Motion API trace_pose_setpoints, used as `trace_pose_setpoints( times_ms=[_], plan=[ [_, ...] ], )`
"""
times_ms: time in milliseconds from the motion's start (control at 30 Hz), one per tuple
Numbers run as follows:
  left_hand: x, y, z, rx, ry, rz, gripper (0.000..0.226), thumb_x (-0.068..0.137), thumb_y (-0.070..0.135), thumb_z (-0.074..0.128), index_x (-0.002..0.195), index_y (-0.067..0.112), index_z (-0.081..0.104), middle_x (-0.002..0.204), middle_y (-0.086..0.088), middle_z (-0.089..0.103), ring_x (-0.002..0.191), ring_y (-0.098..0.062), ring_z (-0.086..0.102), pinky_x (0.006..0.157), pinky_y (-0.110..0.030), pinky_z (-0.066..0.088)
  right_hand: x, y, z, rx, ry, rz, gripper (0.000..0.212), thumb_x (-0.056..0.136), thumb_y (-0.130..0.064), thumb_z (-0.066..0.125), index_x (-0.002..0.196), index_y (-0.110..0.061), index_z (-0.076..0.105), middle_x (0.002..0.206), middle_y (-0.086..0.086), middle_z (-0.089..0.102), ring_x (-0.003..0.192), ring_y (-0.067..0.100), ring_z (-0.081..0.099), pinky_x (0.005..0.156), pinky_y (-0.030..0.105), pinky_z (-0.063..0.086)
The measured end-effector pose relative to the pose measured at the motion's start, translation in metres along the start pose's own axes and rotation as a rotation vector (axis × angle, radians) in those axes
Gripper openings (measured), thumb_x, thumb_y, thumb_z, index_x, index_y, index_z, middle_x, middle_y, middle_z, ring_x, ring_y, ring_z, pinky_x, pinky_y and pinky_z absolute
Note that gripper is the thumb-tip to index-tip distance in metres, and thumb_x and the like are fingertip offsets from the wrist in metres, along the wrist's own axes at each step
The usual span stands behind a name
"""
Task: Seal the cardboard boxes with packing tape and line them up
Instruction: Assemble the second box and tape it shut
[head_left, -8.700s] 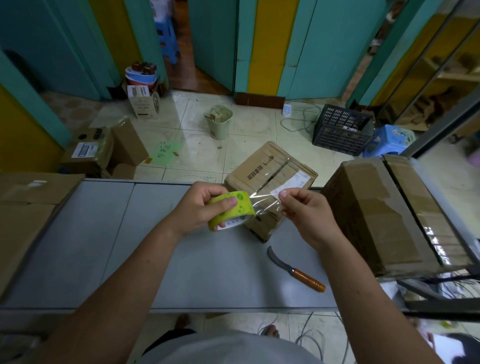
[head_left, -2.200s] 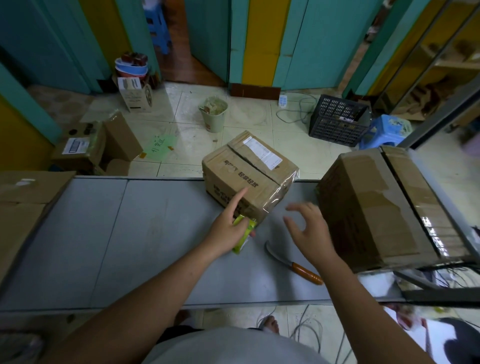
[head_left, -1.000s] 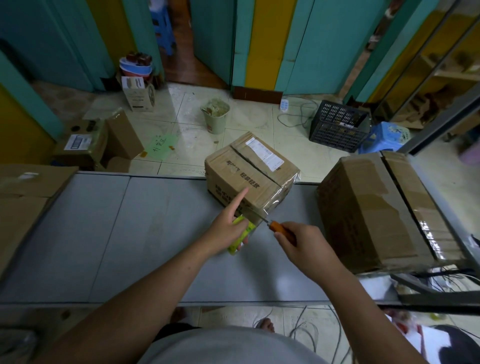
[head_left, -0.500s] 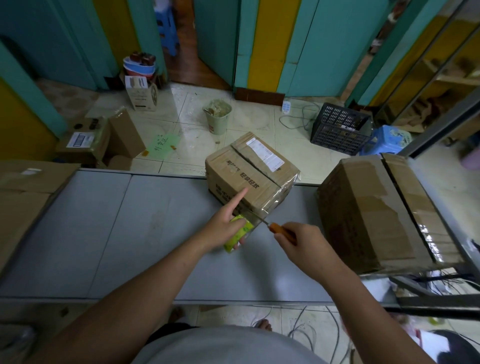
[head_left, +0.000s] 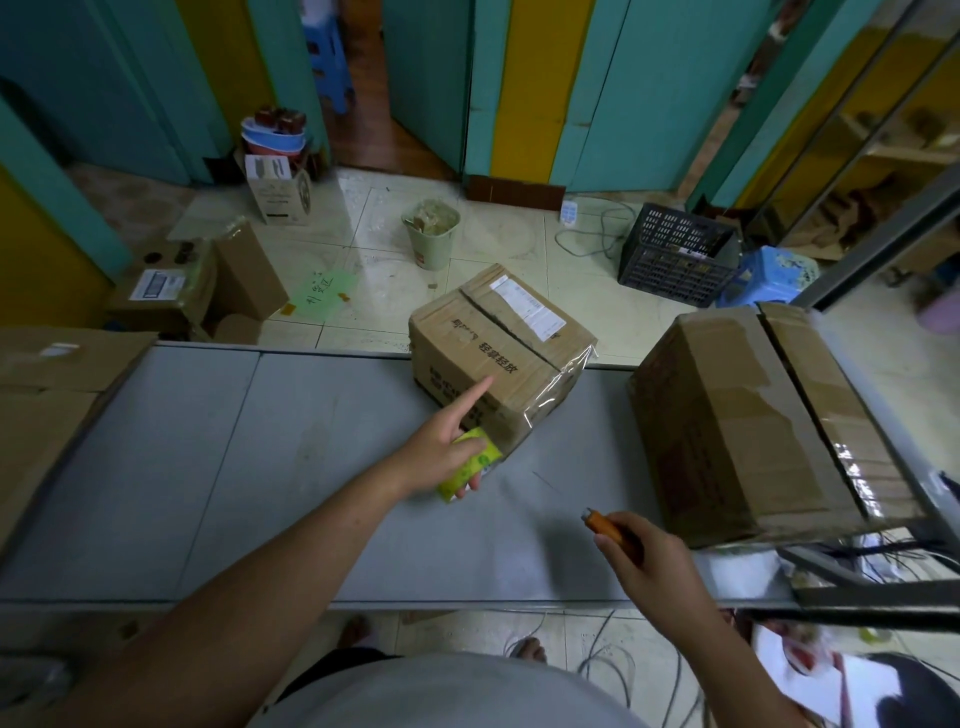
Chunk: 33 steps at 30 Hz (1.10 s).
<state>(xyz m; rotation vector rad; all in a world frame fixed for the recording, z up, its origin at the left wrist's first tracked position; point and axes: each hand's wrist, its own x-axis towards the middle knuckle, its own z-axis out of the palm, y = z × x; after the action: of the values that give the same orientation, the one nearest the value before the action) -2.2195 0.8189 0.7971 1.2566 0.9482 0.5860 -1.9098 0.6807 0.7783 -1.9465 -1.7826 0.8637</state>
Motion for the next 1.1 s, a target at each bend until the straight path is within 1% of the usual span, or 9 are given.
trace_pose_setpoints(
  times_ms=[200, 300, 433, 533, 667, 767, 867, 1000, 1100],
  plan=[
    [-0.015, -0.001, -0.013, 0.196, 0.076, 0.020, 0.085, 0.104, 0.023, 0.059, 0.153, 0.075, 0.012, 0.082, 0.000, 0.077, 0.070, -0.021, 0.076, 0.058, -0.037, 0.061, 0.007, 0.035, 0.042, -0.123, 0.065, 0.031, 0.017, 0.090, -0.026, 0.081, 0.106, -0.028, 0.074, 0.094, -0.016, 0.058, 0.087, 0.006, 0.058, 0.079, 0.035, 0.054],
    [-0.027, -0.015, -0.033, 0.657, 0.124, 0.067, 0.094, 0.103, 0.032, 0.061, 0.157, 0.069, -0.006, 0.083, -0.001, 0.072, 0.062, -0.012, 0.071, 0.058, -0.035, 0.060, 0.011, 0.042, 0.057, -0.179, 0.096, 0.042, 0.020, 0.087, -0.025, 0.083, 0.105, -0.030, 0.076, 0.093, -0.012, 0.061, 0.087, 0.009, 0.057, 0.080, 0.034, 0.052],
    [-0.050, -0.041, -0.064, 1.110, 0.208, 0.182, 0.103, 0.101, 0.029, 0.064, 0.165, 0.048, -0.014, 0.065, 0.006, 0.052, 0.049, -0.009, 0.048, 0.048, -0.008, 0.036, 0.016, 0.041, 0.061, -0.197, 0.075, 0.057, 0.023, 0.088, -0.025, 0.081, 0.111, -0.029, 0.077, 0.100, -0.005, 0.067, 0.097, 0.020, 0.062, 0.085, 0.038, 0.050],
    [-0.064, -0.067, -0.080, 1.189, 0.211, 0.135, 0.106, 0.099, 0.033, 0.069, 0.166, 0.047, -0.012, 0.069, 0.006, 0.048, 0.054, -0.004, 0.042, 0.047, -0.011, 0.028, 0.024, 0.029, 0.050, -0.195, 0.053, 0.045, 0.028, 0.092, -0.037, 0.077, 0.119, -0.031, 0.071, 0.112, -0.008, 0.060, 0.108, 0.014, 0.055, 0.091, 0.036, 0.048],
    [-0.070, -0.080, -0.077, 1.135, 0.230, -0.075, 0.122, 0.091, 0.046, 0.079, 0.159, 0.057, -0.022, 0.075, 0.004, 0.055, 0.062, -0.009, 0.053, 0.057, -0.029, 0.050, 0.066, -0.011, 0.004, -0.040, 0.212, -0.030, 0.032, 0.096, -0.021, 0.073, 0.127, -0.018, 0.067, 0.123, 0.005, 0.058, 0.119, 0.023, 0.054, 0.101, 0.041, 0.046],
    [-0.070, -0.082, -0.070, 1.095, 0.270, -0.159, 0.130, 0.083, 0.055, 0.084, 0.158, 0.059, -0.023, 0.069, 0.007, 0.062, 0.058, -0.008, 0.059, 0.056, -0.032, 0.055, 0.117, -0.046, -0.038, 0.097, 0.398, -0.046, 0.031, 0.098, -0.019, 0.070, 0.128, -0.011, 0.067, 0.122, 0.010, 0.060, 0.117, 0.025, 0.058, 0.102, 0.039, 0.047],
    [-0.067, -0.082, -0.069, 1.059, 0.410, -0.185, 0.118, 0.078, 0.069, 0.081, 0.159, 0.062, -0.004, 0.061, 0.007, 0.064, 0.054, -0.006, 0.060, 0.054, -0.031, 0.055, 0.160, -0.072, -0.056, 0.216, 0.390, -0.018, 0.036, 0.100, -0.030, 0.067, 0.134, -0.018, 0.063, 0.131, 0.003, 0.059, 0.124, 0.016, 0.055, 0.106, 0.033, 0.043],
    [-0.053, -0.071, -0.058, 0.856, 0.490, -0.031, 0.046, 0.094, 0.051, 0.075, 0.135, 0.035, 0.061, 0.078, 0.015, 0.065, 0.071, -0.001, 0.063, 0.072, -0.033, 0.057, 0.195, -0.083, -0.053, 0.326, 0.282, 0.038, 0.054, 0.100, -0.040, 0.068, 0.147, -0.017, 0.053, 0.149, 0.001, 0.055, 0.135, 0.017, 0.050, 0.113, 0.039, 0.043],
    [-0.023, -0.052, -0.034, 0.489, 0.540, 0.002, 0.038, 0.100, 0.030, 0.072, 0.136, 0.018, 0.065, 0.111, 0.014, 0.069, 0.093, -0.001, 0.070, 0.095, -0.045, 0.060, 0.205, -0.081, -0.047, 0.413, 0.221, 0.079, 0.055, 0.101, -0.034, 0.068, 0.148, -0.013, 0.052, 0.145, 0.005, 0.058, 0.124, 0.017, 0.059, 0.098, 0.023, 0.050]
  ],
)
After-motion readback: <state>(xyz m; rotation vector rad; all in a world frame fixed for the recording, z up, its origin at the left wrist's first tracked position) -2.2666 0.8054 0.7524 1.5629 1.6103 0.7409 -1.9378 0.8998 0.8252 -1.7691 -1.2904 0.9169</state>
